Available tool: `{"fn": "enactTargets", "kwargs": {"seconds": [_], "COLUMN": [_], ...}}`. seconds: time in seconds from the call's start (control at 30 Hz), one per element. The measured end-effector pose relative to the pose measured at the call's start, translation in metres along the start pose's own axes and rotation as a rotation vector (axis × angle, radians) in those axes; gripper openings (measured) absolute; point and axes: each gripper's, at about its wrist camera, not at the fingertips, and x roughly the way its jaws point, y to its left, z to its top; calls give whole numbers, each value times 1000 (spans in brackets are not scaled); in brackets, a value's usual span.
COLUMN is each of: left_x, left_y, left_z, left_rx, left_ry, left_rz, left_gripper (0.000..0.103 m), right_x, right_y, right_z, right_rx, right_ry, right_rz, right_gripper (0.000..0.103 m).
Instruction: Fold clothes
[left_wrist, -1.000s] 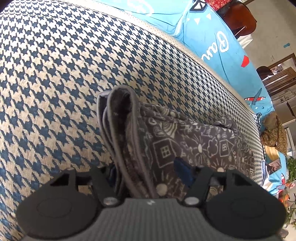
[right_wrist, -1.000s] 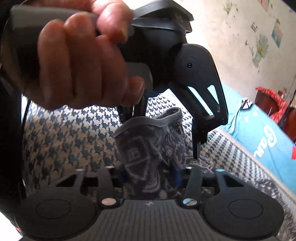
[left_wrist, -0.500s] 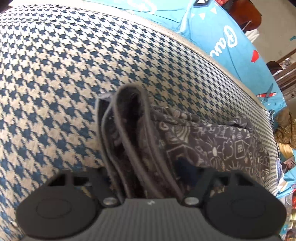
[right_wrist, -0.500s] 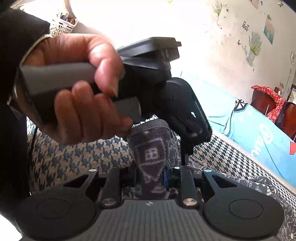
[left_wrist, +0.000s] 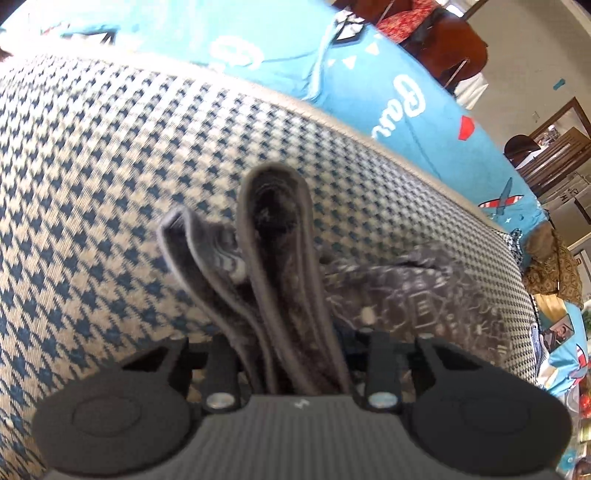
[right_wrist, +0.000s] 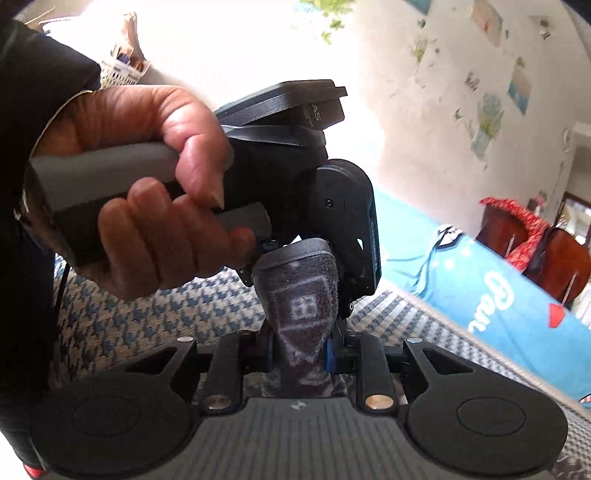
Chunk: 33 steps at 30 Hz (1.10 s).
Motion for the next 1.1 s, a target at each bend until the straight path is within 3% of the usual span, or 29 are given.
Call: {"fn": "enactTargets", "kwargs": {"seconds": [0.3, 0.53, 0.87, 1.1], "left_x": [-14, 5, 53, 114], "left_y": [-88, -169, -265, -291], "left_z": [17, 21, 19, 8], "left_rx": [94, 183, 300, 360], "left_ry": [-59, -48, -22, 60], "left_rz": [-17, -17, -18, 1], "left_gripper": [30, 30, 30, 30], "right_x": [-34, -58, -94, -95], "right_y": [-43, -77, -107, -135], "right_z": [-1, -5, -10, -29], "right_rx": [92, 150, 279, 495], "right_ry": [-72, -101, -112, -26], "right_rz": [-140, -259, -430, -483], "right_gripper": [24, 24, 23, 23]}}
